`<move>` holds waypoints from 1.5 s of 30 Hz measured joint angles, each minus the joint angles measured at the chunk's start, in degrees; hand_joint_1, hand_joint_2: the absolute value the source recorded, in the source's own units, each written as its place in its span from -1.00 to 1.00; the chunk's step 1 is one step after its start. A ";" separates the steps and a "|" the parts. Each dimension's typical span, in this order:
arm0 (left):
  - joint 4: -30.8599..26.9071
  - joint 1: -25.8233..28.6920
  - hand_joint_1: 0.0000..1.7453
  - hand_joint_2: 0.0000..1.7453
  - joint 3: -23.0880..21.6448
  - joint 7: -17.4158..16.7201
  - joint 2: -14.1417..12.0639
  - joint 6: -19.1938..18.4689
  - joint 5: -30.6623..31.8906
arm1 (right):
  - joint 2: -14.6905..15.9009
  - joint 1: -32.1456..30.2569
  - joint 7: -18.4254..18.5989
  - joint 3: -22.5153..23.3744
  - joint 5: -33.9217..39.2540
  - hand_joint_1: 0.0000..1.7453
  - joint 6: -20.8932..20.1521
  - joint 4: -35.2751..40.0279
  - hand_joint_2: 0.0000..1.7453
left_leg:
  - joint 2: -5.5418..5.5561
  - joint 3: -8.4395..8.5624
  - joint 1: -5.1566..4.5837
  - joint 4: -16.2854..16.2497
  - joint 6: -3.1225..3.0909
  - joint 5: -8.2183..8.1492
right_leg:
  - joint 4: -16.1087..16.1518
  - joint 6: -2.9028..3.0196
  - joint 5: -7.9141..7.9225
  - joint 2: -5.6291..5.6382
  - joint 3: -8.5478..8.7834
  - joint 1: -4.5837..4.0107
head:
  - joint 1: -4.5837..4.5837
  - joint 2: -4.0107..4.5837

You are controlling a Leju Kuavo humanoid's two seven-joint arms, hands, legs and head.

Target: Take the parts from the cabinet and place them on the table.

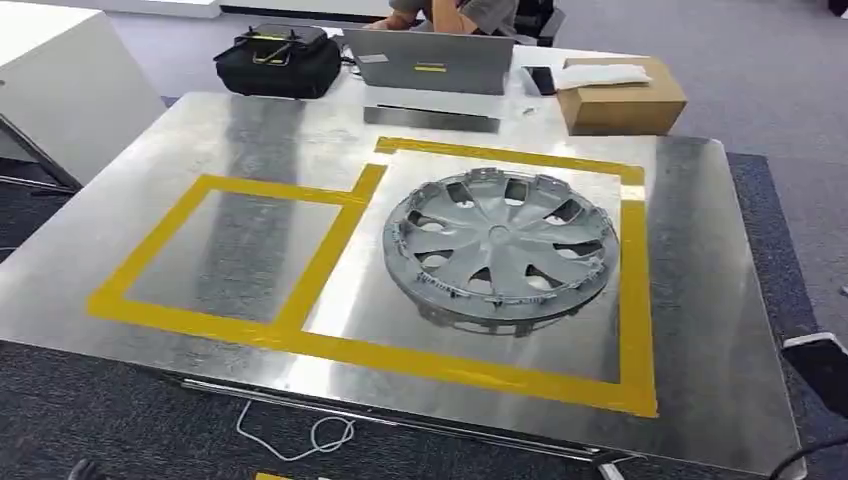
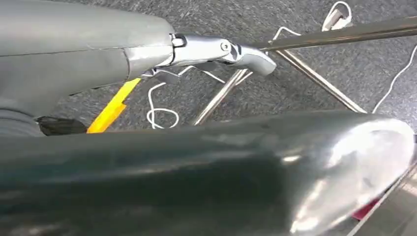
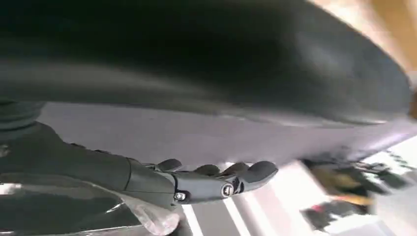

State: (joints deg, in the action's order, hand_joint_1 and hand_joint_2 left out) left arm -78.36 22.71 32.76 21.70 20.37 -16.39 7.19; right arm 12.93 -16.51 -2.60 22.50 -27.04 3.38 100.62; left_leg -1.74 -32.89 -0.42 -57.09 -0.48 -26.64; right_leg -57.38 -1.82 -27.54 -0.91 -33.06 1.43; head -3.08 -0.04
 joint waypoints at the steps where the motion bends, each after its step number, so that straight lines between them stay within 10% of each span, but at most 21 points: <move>1: -0.04 0.09 -1.00 -1.00 -0.11 -0.13 0.00 0.24 -0.02 | -1.64 -0.08 -0.61 2.10 -1.38 -1.00 -0.76 -1.55 -1.00 | 0.00 -0.01 -0.02 -0.06 -0.05 -0.05 | 0.00 -0.03 -0.01 0.01 0.03 0.02 | -0.07 0.00; 6: -0.04 0.10 -1.00 -1.00 -0.11 -0.20 0.00 0.28 -0.02 | -2.78 -0.24 -1.09 3.63 -2.54 -1.00 -1.25 -2.62 -1.00 | 0.00 -0.09 -0.06 -0.08 -0.11 -0.12 | -0.01 -0.06 -0.01 0.01 0.05 0.04 | -0.02 0.00; 11: -0.81 0.40 -1.00 -1.00 -0.57 -0.70 0.11 1.20 -0.57 | -12.58 0.84 -3.28 17.16 -14.52 -1.00 -5.59 -11.55 -1.00 | -0.23 0.51 0.33 0.80 -1.64 0.37 | 0.20 -1.46 -0.17 0.23 0.28 0.30 | -0.04 0.00; 15: -1.09 0.49 -1.00 -1.00 -0.98 -0.98 0.35 1.70 -0.94 | -15.85 2.40 -4.12 23.63 -20.94 -1.00 -7.60 -15.37 -1.00 | -1.44 0.62 0.15 1.26 -2.20 0.60 | -13.40 -1.56 -8.40 0.80 -5.70 0.26 | -0.15 0.00; 17: -1.09 0.52 -1.00 -1.00 -1.03 -1.22 0.44 1.97 -1.16 | -17.37 2.47 -4.87 26.33 -23.56 -1.00 -8.74 -16.80 -1.00 | -1.96 0.51 0.13 1.20 -2.16 0.58 | -16.65 -1.74 -9.00 0.77 -6.85 0.31 | -0.15 0.00; 19: -1.09 0.72 -1.00 -1.00 -1.13 -1.61 0.44 2.36 -1.48 | -18.78 3.36 -5.72 29.40 -27.15 -1.00 -10.35 -17.85 -1.00 | -2.93 0.58 0.25 1.05 -1.83 0.41 | -9.79 -1.94 -5.16 0.25 -2.81 0.43 | -0.15 0.00; 21: -1.15 0.85 -1.00 -1.00 -1.46 -1.79 0.39 2.69 -1.86 | -20.46 4.92 -6.81 32.96 -30.30 -1.00 -11.47 -19.13 -1.00 | -3.98 0.65 0.14 0.16 -0.89 -0.08 | 0.32 -1.97 -3.01 -3.82 2.80 0.40 | -0.22 0.00; 26: -1.53 1.00 -1.00 -1.00 -1.84 -1.81 0.42 3.02 -1.99 | -23.01 5.95 -7.47 37.72 -33.07 -1.00 -12.98 -20.67 -1.00 | -5.78 1.55 0.40 -0.27 1.04 -0.83 | -0.04 0.76 -2.52 -0.76 2.37 0.12 | 0.41 0.00; 28: -1.57 1.10 -1.00 -1.00 -1.86 -1.84 0.42 3.43 -2.47 | -24.10 6.77 -8.13 39.64 -36.29 -1.00 -14.07 -21.21 -1.00 | -0.39 0.33 0.83 -4.03 1.85 -4.77 | -0.03 1.46 -2.07 0.27 2.67 0.28 | 0.55 0.00; 31: -1.57 1.46 -1.00 -1.00 -1.86 -2.34 0.42 4.26 -3.12 | -25.80 7.68 -9.55 41.36 -42.97 -1.00 -14.36 -23.24 -1.00 | 1.18 -4.53 0.85 -16.73 1.94 -10.96 | -0.12 1.88 -1.72 2.50 2.22 0.00 | 0.59 0.00; 34: -1.57 1.51 -1.00 -1.00 -1.86 -2.78 0.42 4.63 -3.69 | -27.83 8.08 -10.21 43.57 -48.75 -1.00 -13.86 -25.91 -1.00 | 1.42 -2.19 0.77 -12.59 1.13 -6.73 | -0.14 1.80 -1.63 4.82 2.30 -0.32 | 0.52 0.00; 36: -1.62 1.56 -1.00 -1.00 -1.81 -2.84 0.39 4.48 -3.87 | -29.72 8.73 -9.15 44.67 -49.50 -1.00 -12.12 -27.45 -1.00 | 4.56 2.39 0.56 -2.75 -0.11 -1.94 | -0.13 1.61 -1.35 6.48 2.32 -0.37 | 0.57 0.00; 37: -1.88 1.62 -1.00 -1.00 -1.66 -3.21 0.28 4.41 -4.00 | -30.95 8.33 -7.05 43.90 -48.05 -1.00 -10.90 -28.76 -1.00 | 6.90 3.28 0.68 -0.99 -0.78 -2.25 | -0.33 1.33 -1.27 6.98 2.09 -0.63 | 0.48 0.00; 41: -2.64 1.62 -1.00 -1.00 -1.64 -3.76 0.37 4.37 -4.28 | -32.41 5.62 -3.19 38.52 -44.58 -1.00 -10.16 -30.55 -1.00 | 4.81 3.26 0.76 0.44 -1.11 -1.55 | 0.18 -0.49 -0.15 9.53 0.29 -0.17 | 0.55 0.00; 43: -2.88 1.62 -1.00 -1.00 -1.64 -3.85 0.33 4.39 -4.33 | -32.60 5.13 -2.71 37.39 -43.99 -1.00 -10.16 -31.07 -1.00 | 3.34 3.02 0.87 1.40 -1.59 -0.84 | -2.07 -0.29 -3.14 3.67 -0.66 -0.39 | 0.37 0.00; 45: -3.02 2.19 -1.00 -1.00 -1.55 -3.89 0.42 4.50 -4.46 | -32.60 5.20 -2.23 35.97 -43.67 -1.00 -10.23 -31.21 -1.00 | 1.13 2.11 0.66 1.36 -1.84 -0.42 | -10.79 -0.86 -9.55 1.49 -3.98 -0.28 | -0.11 0.00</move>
State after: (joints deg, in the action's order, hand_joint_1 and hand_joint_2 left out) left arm -81.37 24.90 31.21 17.81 20.79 -11.89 2.73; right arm -19.67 -11.30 -4.83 58.47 -70.71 -6.84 69.42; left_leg -0.61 -30.78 0.24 -55.73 -2.32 -27.06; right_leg -68.17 -2.68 -37.09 0.58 -37.04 1.15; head -3.19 -0.04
